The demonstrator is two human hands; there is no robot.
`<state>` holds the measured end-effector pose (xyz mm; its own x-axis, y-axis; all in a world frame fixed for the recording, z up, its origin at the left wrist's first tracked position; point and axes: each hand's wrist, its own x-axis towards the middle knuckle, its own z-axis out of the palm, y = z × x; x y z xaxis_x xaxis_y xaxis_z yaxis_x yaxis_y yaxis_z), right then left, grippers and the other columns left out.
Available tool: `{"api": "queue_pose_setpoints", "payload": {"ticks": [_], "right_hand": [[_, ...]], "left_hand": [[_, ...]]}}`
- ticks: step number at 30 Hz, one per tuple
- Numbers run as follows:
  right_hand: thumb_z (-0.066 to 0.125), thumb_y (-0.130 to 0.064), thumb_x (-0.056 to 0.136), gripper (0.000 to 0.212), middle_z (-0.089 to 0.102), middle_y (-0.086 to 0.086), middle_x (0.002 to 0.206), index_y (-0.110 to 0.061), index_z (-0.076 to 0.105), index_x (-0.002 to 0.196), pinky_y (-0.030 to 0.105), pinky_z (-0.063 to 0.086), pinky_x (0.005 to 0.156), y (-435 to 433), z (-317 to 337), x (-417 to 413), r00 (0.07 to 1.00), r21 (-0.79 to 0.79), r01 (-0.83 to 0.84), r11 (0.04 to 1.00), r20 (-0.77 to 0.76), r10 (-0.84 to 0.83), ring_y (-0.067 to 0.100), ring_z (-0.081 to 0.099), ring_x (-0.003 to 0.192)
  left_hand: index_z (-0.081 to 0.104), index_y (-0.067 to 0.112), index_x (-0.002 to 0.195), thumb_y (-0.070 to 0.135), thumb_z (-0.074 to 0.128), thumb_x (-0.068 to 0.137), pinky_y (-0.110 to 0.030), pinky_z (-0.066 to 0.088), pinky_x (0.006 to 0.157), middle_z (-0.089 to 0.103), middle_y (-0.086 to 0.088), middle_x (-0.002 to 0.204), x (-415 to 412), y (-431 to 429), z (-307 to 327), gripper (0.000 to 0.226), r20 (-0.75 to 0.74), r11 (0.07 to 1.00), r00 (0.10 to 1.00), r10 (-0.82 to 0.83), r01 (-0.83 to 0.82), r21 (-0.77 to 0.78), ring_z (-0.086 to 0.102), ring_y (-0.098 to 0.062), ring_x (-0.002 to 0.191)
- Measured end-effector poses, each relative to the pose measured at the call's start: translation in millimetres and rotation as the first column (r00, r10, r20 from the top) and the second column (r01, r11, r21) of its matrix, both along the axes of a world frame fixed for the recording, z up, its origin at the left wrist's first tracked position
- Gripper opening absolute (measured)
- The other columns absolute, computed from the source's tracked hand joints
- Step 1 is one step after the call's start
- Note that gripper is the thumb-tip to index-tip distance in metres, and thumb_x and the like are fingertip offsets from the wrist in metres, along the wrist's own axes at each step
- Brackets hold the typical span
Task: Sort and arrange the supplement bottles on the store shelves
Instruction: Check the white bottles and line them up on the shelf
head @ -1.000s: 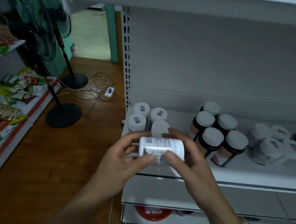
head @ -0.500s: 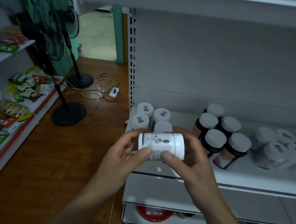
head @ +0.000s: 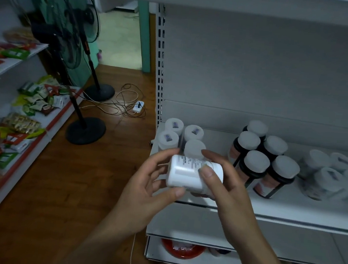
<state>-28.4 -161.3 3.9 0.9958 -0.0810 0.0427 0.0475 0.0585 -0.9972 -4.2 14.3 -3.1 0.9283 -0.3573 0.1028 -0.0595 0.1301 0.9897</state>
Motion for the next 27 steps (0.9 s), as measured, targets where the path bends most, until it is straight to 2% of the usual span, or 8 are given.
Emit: {"api": "queue_pose_setpoints", "payload": {"ticks": [2,4,8,12,15,19,23,27], "right_hand": [[0.068,-0.043,0.076,0.055,0.065,-0.017,0.118,-0.031,0.055,0.128,0.023,0.055,0.078,0.4,0.9,-2.3,0.998,-0.026,-0.049,0.998,0.041,0.05,0.006,0.063,0.107],[0.071,-0.033,0.078,0.055,0.065,-0.013,0.119,-0.026,0.053,0.129,0.02,0.053,0.08,0.7,0.8,-3.7,0.996,-0.013,-0.063,0.998,0.07,0.064,0.008,0.062,0.11],[0.068,-0.031,0.078,0.044,0.069,-0.012,0.106,-0.029,0.06,0.121,0.023,0.054,0.074,1.9,-1.9,-2.1,0.999,-0.006,-0.02,1.0,0.026,0.021,0.007,0.066,0.101],[0.065,-0.024,0.081,0.052,0.066,-0.016,0.115,-0.025,0.052,0.131,0.017,0.051,0.079,2.0,0.4,-4.0,0.997,-0.009,-0.065,0.998,0.041,0.065,0.004,0.062,0.108],[0.067,-0.016,0.08,0.049,0.066,-0.01,0.116,-0.02,0.055,0.127,0.02,0.053,0.079,3.0,0.2,-3.4,0.996,0.012,-0.058,0.998,0.074,0.057,0.01,0.063,0.109],[0.066,-0.028,0.079,0.041,0.071,-0.01,0.104,-0.025,0.06,0.119,0.023,0.055,0.072,2.7,-2.2,-0.3,1.0,0.053,-0.024,0.998,0.012,0.023,0.01,0.068,0.099],[0.071,-0.034,0.076,0.06,0.065,-0.008,0.121,-0.026,0.051,0.132,0.028,0.056,0.082,3.6,-4.3,0.1,0.997,0.043,-0.068,0.997,0.045,0.066,0.014,0.063,0.112],[0.072,-0.041,0.07,0.062,0.069,-0.005,0.116,-0.027,0.056,0.128,0.029,0.056,0.08,5.5,-5.3,4.8,1.0,0.051,-0.013,0.999,0.027,0.011,0.015,0.065,0.108]], "left_hand": [[0.054,0.028,0.125,0.02,0.079,0.078,-0.022,0.056,0.078,0.067,0.012,0.117,0.8,-0.8,2.2,0.053,-0.032,0.999,0.999,0.037,-0.037,-0.009,0.064,-0.012,0.113],[0.055,0.026,0.123,0.023,0.078,0.079,-0.019,0.055,0.077,0.069,0.013,0.114,1.6,-0.3,1.6,0.05,-0.039,0.999,0.998,0.049,-0.049,0.001,0.065,-0.009,0.109],[0.049,0.033,0.134,0.028,0.075,0.075,-0.026,0.054,0.088,0.062,0.008,0.126,-0.4,3.1,-2.1,0.064,0.02,0.999,1.0,0.014,-0.015,0.034,0.06,-0.015,0.119],[0.059,0.027,0.122,0.02,0.076,0.08,-0.02,0.055,0.078,0.069,0.009,0.113,2.1,0.7,2.1,0.045,0.011,0.998,0.998,0.057,-0.058,0.011,0.066,-0.011,0.108],[0.057,0.023,0.119,0.027,0.072,0.086,-0.016,0.053,0.077,0.072,0.013,0.107,2.4,-0.9,4.7,0.037,-0.02,0.998,0.998,0.063,-0.063,0.007,0.068,-0.006,0.102],[0.051,0.027,0.132,0.029,0.073,0.076,-0.024,0.054,0.086,0.065,0.007,0.122,2.2,3.9,-1.1,0.061,0.021,0.999,1.0,0.021,-0.021,0.027,0.062,-0.015,0.116],[0.058,0.02,0.118,0.019,0.072,0.083,-0.017,0.055,0.075,0.072,0.01,0.106,5.3,0.8,5.2,0.038,-0.023,0.998,0.997,0.068,-0.068,-0.018,0.068,-0.009,0.102],[0.062,0.016,0.111,0.035,0.057,0.077,-0.014,0.052,0.068,0.075,0.011,0.095,6.2,-2.2,7.4,0.039,-0.037,0.994,0.994,0.102,-0.1,0.043,0.07,-0.003,0.087]]}}
